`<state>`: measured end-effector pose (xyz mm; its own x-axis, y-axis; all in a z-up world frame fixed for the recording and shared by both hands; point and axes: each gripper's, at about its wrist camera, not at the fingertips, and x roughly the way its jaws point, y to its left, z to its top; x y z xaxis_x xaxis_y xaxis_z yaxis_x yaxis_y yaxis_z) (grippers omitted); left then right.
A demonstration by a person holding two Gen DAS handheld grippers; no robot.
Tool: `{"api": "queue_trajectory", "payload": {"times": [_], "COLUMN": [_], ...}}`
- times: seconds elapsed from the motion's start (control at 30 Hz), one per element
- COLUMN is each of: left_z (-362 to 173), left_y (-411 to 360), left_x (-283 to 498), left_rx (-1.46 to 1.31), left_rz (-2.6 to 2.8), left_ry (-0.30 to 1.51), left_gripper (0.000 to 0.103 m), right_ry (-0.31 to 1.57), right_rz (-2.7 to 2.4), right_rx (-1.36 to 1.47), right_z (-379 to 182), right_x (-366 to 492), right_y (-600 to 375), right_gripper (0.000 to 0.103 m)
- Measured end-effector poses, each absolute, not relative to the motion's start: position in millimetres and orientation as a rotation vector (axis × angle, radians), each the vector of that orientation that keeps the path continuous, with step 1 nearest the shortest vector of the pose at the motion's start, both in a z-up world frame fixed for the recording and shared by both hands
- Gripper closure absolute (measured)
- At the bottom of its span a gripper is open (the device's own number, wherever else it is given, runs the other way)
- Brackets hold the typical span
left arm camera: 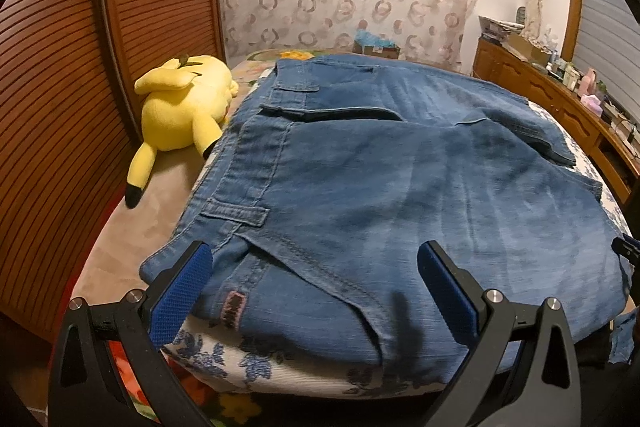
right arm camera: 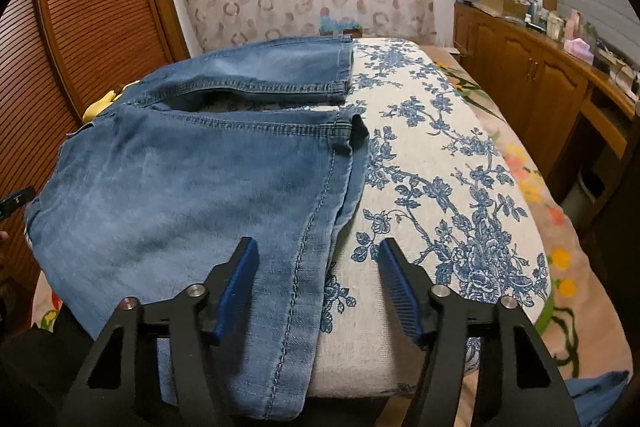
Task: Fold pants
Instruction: 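Lower the right gripper onto the jeans leg hem and close it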
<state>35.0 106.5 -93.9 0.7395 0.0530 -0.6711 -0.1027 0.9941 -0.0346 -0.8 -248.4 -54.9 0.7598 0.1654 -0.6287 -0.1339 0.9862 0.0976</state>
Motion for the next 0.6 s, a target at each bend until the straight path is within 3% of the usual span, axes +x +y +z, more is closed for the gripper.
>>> {"api": "queue_trajectory", "payload": {"times": [0.27,0.37,0.6], "left_z": [-95,-95,-92], "left_y": [131,143,173], "left_x": [31,29,22], "left_rx": [-0.094,-0.103,-0.142], "left_rz": [0.118,0.125,0.156], "left_ry": [0.726,0.721,0.689], "left_gripper": [0.000,0.002,0.013], "right_ry": [0.681,0.642,0.538], "right_rz": [0.232,0.228,0.265], "right_rx": [0.044,0.032,-0.021], "right_z": [-51,-44,-5], "right_x": [-10,-6,-13], "right_y": [-243,-244,-227], "right_gripper": [0.092,0.098,0.098]}}
